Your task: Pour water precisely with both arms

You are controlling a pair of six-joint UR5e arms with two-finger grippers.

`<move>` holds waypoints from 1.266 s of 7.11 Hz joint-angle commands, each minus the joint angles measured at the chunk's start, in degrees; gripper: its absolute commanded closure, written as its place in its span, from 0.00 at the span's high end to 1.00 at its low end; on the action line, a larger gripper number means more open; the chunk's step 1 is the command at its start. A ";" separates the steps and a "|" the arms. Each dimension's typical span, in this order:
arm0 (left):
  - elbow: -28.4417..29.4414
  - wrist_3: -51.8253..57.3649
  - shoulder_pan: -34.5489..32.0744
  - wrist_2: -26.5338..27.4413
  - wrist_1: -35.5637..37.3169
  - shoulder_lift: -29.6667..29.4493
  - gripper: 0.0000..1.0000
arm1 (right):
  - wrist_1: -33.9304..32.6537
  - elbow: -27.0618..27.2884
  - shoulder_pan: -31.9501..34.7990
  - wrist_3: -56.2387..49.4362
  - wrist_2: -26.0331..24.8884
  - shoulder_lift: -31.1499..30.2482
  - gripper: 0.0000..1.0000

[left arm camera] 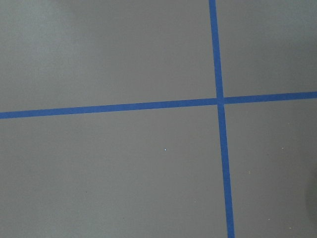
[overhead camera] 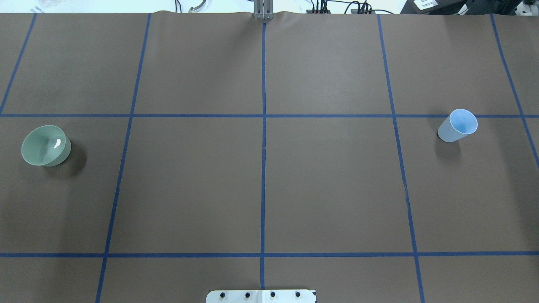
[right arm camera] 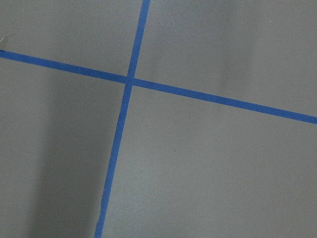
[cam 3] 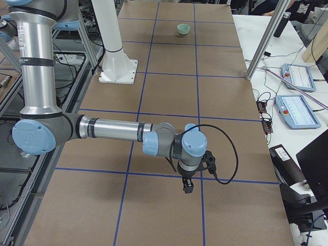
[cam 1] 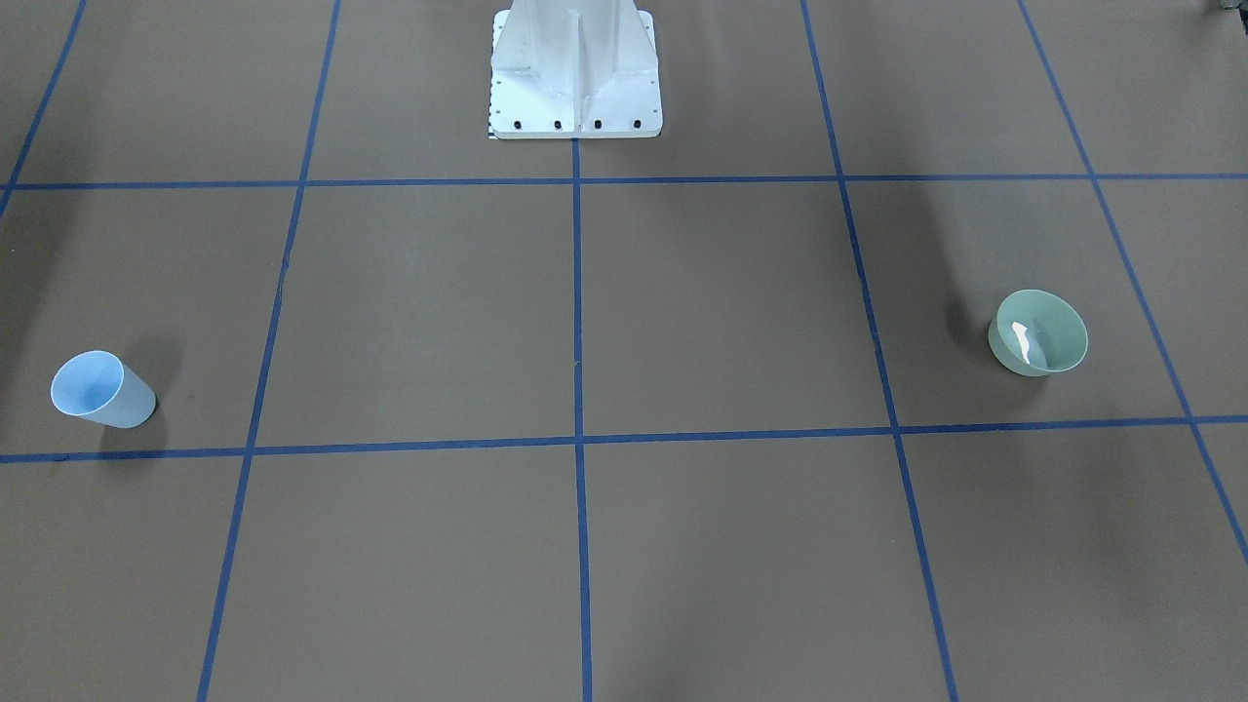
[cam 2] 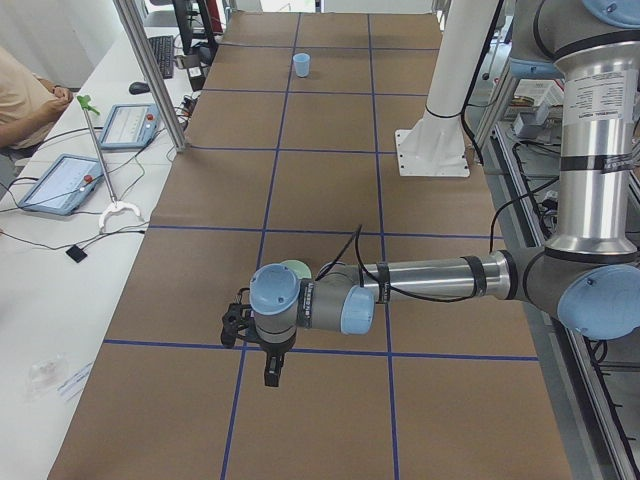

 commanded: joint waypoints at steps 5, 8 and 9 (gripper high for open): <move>0.83 -0.21 0.00 0.42 0.04 0.49 1.00 | 0.00 0.05 0.00 0.24 0.00 0.17 1.00; 1.18 -0.21 0.00 0.50 0.12 1.72 1.00 | 0.00 0.14 0.00 0.16 0.53 -0.09 1.00; 1.18 -0.21 0.00 0.50 0.12 2.59 1.00 | 0.09 0.58 0.00 -0.11 0.62 0.00 1.00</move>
